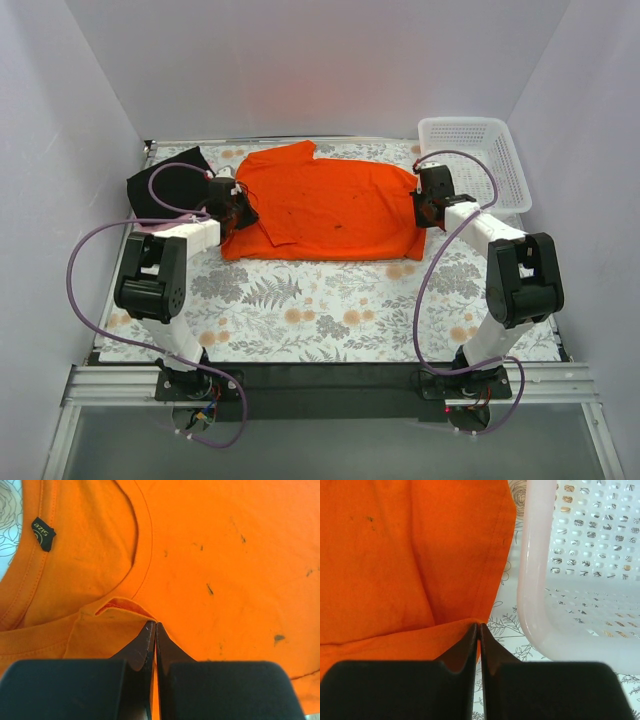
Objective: Fold and stack the t-shirts
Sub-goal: Fold the tshirt
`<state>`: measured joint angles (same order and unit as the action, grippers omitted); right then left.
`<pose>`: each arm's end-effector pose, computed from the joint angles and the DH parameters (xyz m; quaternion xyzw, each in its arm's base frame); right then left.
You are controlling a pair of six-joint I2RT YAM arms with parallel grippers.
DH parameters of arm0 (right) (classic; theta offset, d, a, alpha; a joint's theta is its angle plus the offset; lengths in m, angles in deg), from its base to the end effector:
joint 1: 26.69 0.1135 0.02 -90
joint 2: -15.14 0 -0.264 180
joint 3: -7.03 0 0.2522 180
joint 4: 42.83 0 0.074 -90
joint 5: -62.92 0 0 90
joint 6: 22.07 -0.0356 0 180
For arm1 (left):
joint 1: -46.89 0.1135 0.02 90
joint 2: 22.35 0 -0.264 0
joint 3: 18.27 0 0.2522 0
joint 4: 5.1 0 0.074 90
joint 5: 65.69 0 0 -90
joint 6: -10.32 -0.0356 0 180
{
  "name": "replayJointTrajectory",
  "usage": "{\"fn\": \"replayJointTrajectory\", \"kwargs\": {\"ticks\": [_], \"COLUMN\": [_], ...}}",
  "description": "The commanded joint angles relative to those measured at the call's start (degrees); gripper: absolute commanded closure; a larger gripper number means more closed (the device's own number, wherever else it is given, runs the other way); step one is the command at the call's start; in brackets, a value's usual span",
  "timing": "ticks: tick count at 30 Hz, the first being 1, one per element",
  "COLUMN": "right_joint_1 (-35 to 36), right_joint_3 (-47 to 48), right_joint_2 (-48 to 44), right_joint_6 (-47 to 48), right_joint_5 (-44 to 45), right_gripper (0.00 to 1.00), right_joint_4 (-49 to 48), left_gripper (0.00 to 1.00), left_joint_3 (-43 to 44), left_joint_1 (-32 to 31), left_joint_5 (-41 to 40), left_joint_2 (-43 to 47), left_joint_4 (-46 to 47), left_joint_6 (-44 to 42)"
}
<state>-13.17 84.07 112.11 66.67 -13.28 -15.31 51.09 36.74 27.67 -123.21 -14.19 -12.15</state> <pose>0.3545 0.0765 0.2096 -0.0554 0.9245 -0.0647 0.3716 0.3618 -0.0669 0.1697 -0.4252 0.8025 -0.2827 0.3087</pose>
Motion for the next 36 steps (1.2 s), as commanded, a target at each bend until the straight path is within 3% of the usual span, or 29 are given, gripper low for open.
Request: {"fn": "replayJointTrajectory", "kwargs": {"ticks": [1, 10, 25, 36], "right_joint_1": [-0.2, -0.2, -0.2, -0.2], "right_joint_3": [2.8, 6.8, 8.8, 11.4], "right_joint_2": [-0.3, 0.2, 4.3, 5.7], "right_joint_6": [0.6, 1.2, 2.9, 3.3], "right_joint_5": [0.8, -0.5, 4.6, 4.9], "right_gripper": [0.99, 0.99, 0.99, 0.99], "right_joint_4": [-1.5, -1.5, -0.2, 0.0], "left_gripper": [1.0, 1.0, 1.0, 1.0], "left_joint_3": [1.5, 2.3, -0.6, 3.1], "left_joint_1": [0.8, 2.8, 6.2, 6.3], "left_joint_5": [-1.9, -0.2, 0.0, 4.5], "left_joint_2": [0.7, 1.5, 3.4, -0.8], "left_joint_4": [0.1, 1.9, 8.9, 8.7], "left_joint_6": [0.1, 1.3, 6.1, 5.5]}}
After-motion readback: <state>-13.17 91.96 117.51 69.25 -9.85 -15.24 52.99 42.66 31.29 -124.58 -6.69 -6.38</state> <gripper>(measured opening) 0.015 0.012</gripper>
